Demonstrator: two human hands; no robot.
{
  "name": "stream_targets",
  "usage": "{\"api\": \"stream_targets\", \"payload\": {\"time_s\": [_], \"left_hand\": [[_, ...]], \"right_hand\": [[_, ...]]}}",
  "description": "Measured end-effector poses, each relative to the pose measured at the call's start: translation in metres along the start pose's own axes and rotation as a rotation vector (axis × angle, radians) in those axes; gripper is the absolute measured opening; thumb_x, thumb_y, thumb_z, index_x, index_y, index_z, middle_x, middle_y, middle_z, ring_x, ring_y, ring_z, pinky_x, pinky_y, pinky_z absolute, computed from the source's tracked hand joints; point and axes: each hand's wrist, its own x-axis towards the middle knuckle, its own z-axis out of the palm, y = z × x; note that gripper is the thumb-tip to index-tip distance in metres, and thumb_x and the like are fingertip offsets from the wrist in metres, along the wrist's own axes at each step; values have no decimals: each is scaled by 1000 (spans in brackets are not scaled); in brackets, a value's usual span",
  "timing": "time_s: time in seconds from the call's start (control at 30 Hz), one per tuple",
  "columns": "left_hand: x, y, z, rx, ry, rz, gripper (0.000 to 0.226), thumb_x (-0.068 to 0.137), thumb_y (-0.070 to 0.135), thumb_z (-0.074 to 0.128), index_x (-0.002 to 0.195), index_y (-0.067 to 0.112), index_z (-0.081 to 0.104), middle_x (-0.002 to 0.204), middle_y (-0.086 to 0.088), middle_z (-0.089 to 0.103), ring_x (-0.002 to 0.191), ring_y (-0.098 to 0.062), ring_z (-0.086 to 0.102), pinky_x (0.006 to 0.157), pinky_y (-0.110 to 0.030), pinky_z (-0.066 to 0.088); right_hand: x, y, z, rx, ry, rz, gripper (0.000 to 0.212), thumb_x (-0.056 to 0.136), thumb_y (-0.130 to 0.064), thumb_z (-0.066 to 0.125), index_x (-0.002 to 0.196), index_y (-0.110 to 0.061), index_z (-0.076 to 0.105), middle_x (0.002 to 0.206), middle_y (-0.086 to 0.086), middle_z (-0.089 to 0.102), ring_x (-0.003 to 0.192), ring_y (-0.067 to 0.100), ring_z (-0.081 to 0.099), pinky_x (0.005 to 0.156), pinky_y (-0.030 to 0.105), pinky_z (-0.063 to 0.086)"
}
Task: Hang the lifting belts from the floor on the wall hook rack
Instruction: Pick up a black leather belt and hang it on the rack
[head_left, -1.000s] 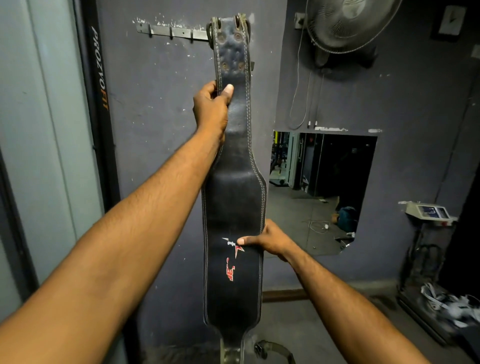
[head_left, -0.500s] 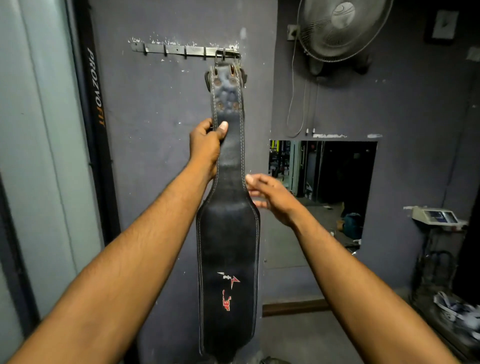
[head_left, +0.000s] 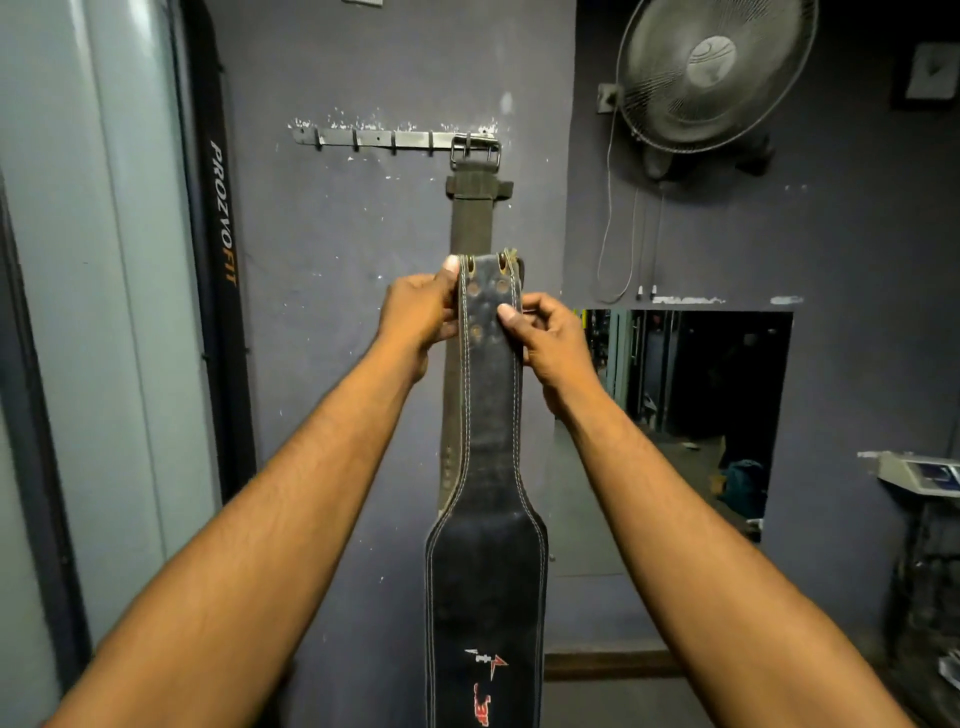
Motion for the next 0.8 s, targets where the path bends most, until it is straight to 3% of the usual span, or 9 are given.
{"api": "stream_targets", "payload": {"time_s": [0.07, 0.17, 0.3, 0.4, 0.5, 0.6, 0.67, 0.77, 0.8], "left_hand": [[7, 11, -2, 39, -31, -60, 24, 98, 25, 57, 97, 2, 64, 69, -3, 70, 54, -8, 67, 57, -28, 59], [8, 10, -3, 53, -46, -191, 24, 97, 30, 59, 87, 8, 62, 56, 0, 67, 44, -5, 64, 62, -32, 62], [8, -4, -9, 106, -133, -335, 52, 93, 57, 51, 108, 9, 66, 89, -11, 72, 76, -21, 73, 63, -39, 62], [11, -11, -12, 59, -166, -365, 42, 97, 49, 50, 103, 11, 66, 95, -11, 71, 87, -25, 72, 71, -40, 61], [14, -18, -8, -73, -102, -313, 21, 101, 23, 50, 94, 9, 64, 74, -5, 74, 72, -18, 73, 66, -37, 62], [24, -30, -4, -2, 23, -170, 25, 99, 0, 44, 85, 8, 62, 77, -8, 72, 69, -17, 70, 65, -32, 62], [33, -43, -3, 115, 69, -66, 26, 98, 2, 47, 85, 10, 67, 84, -11, 72, 72, -19, 66, 64, -33, 61], [48, -64, -7, 318, 167, 81, 20, 89, 24, 55, 90, 20, 74, 92, -15, 75, 77, -27, 69, 77, -52, 61], [63, -71, -8, 360, 186, 128, 20, 88, 27, 56, 96, 24, 75, 95, -13, 76, 84, -29, 71, 81, -52, 60]], "right_hand": [[-1, 5, 0, -9, -24, 3, 9, 94, -12, 67, 103, -8, 65, 84, 6, 73, 72, 10, 69, 57, 18, 52], [0, 11, -4, -32, -43, 11, 19, 94, -14, 68, 110, -5, 65, 95, 13, 74, 84, 16, 71, 64, 22, 56], [5, 19, -10, -76, -66, 5, 23, 92, -17, 70, 114, -10, 67, 105, 21, 73, 95, 26, 70, 82, 40, 60], [6, 27, -15, -116, -84, -17, 31, 92, -15, 70, 122, -14, 64, 86, 8, 71, 86, 19, 67, 70, 29, 57], [9, 36, -18, -143, -124, -24, 45, 91, -9, 70, 134, -22, 59, 82, -10, 64, 84, 11, 64, 69, 20, 54], [11, 46, -17, -174, -197, -34, 61, 90, -7, 71, 142, -28, 49, 109, -4, 70, 100, 12, 68, 80, 28, 57], [16, 53, -15, -192, -202, -50, 71, 89, -9, 72, 147, -33, 41, 125, -5, 67, 115, 10, 65, 91, 34, 56], [21, 52, -13, -279, -213, -103, 80, 90, -9, 71, 154, -34, 30, 143, -17, 49, 124, -21, 45, 97, 12, 46], [32, 58, -9, -314, -209, -126, 81, 91, -9, 70, 155, -34, 28, 149, -16, 45, 124, -24, 41, 98, 8, 44]]}}
